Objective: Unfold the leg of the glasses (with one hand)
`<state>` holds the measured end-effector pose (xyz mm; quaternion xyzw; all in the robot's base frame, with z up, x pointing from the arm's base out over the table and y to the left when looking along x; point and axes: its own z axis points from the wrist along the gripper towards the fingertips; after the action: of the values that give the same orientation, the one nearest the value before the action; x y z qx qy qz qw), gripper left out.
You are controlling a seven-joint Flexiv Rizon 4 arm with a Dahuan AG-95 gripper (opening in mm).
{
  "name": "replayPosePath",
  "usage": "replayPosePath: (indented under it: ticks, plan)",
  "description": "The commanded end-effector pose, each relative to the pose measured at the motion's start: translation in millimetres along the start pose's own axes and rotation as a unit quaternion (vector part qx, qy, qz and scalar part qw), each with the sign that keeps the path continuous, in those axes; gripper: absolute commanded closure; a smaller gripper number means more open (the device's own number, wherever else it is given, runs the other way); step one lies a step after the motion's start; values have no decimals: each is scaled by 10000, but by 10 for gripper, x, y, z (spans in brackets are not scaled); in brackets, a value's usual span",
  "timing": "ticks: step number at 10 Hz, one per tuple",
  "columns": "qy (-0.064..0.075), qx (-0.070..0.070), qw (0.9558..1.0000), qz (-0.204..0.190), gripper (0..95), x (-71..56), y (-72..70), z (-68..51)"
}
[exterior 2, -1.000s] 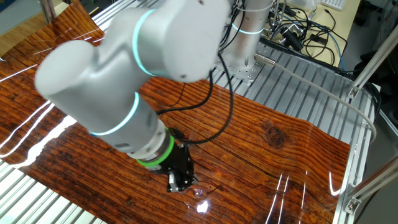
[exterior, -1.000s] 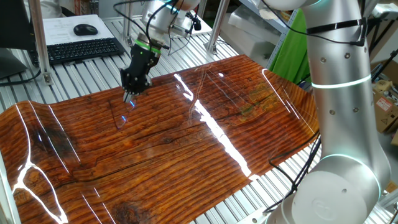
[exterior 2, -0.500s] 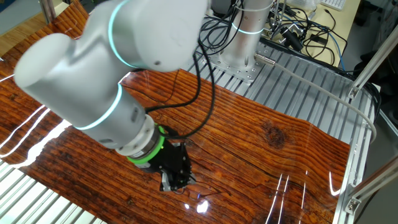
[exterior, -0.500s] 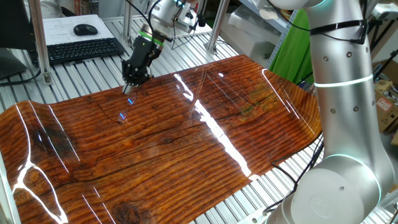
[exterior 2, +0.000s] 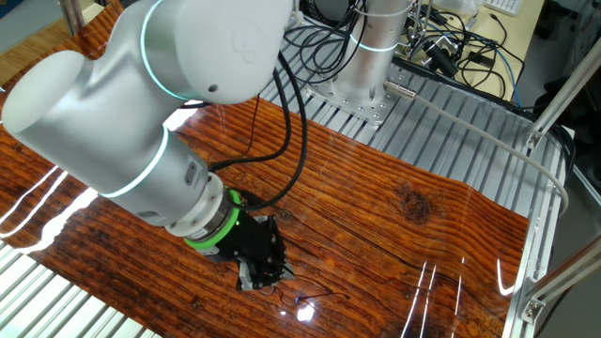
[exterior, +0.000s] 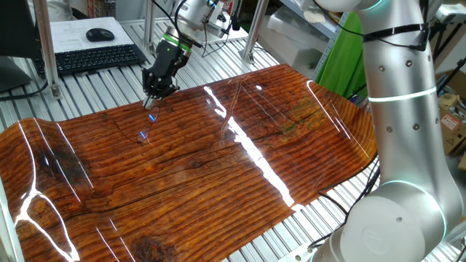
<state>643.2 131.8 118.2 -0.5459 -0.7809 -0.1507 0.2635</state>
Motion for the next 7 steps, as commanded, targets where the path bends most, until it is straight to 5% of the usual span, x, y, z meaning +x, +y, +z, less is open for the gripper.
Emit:
replayPosePath:
  ticks: [1, 6, 7]
  plan:
    - [26, -5, 10000, 11, 950, -1, 3, -10]
    - [76, 1, 10000, 1, 950, -12, 29, -55]
    - [74, 4, 10000, 1, 760, -15, 34, -64]
